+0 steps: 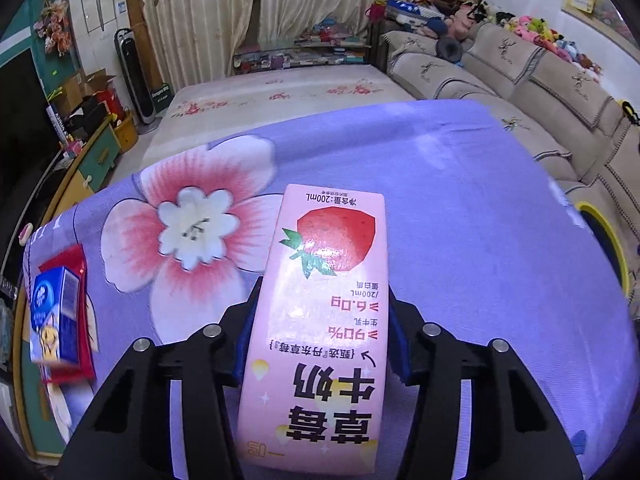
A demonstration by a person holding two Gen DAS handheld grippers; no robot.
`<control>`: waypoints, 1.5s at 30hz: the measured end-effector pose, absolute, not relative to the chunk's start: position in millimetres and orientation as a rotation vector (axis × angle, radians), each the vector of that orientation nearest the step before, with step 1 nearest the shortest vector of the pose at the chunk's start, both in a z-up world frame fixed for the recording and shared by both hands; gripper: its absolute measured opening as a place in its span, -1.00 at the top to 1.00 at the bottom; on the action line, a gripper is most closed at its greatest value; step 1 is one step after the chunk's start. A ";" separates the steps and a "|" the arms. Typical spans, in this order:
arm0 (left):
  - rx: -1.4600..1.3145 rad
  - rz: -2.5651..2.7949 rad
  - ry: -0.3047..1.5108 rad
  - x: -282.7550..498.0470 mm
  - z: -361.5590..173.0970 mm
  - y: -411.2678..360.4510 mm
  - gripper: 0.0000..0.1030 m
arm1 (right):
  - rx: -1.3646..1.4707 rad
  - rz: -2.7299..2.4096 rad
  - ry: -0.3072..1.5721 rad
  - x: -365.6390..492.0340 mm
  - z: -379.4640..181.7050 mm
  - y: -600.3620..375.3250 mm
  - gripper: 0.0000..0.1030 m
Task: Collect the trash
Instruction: 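Carry the pink carton over the yellow bin and open the left gripper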
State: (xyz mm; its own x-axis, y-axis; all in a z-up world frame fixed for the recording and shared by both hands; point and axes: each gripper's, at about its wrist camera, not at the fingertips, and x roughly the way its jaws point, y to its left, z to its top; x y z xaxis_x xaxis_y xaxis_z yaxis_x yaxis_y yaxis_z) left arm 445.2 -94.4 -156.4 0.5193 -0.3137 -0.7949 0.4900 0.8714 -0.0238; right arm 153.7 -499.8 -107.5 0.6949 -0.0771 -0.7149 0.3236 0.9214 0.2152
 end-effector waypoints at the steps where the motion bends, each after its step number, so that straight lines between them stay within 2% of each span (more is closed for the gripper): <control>1: 0.214 -0.496 0.898 437.3 -151.4 -99.1 -0.01 | 0.341 -0.232 0.769 149.7 -106.1 -500.8 -0.46; 10: 0.231 -0.742 0.834 344.6 -106.4 -187.8 -0.01 | 0.353 -0.307 0.738 103.0 -104.6 -513.1 -0.46; 20: 0.340 -1.020 0.817 280.2 -85.7 -358.1 -0.01 | 0.342 -0.427 0.722 47.6 -106.1 -544.6 -0.46; 30: 0.425 -1.110 0.924 270.9 -131.5 -528.6 -0.02 | 0.403 -0.521 0.680 -6.2 -108.0 -581.8 -0.48; 38: 0.463 -1.055 1.016 267.7 -188.3 -597.4 -0.03 | 0.405 -0.537 0.659 -22.2 -103.7 -584.9 -0.56; 40: 0.459 -1.031 1.043 271.4 -199.8 -603.9 -0.26 | 0.406 -0.536 0.657 -22.8 -103.3 -585.0 -0.56; 41: 0.456 -1.009 1.054 273.7 -203.9 -606.7 -0.51 | 0.406 -0.534 0.656 -22.3 -102.7 -584.1 -0.56; 45: 0.410 -0.992 1.062 282.5 -200.7 -598.6 -0.59 | 0.399 -0.515 0.652 -18.6 -98.5 -575.3 -0.57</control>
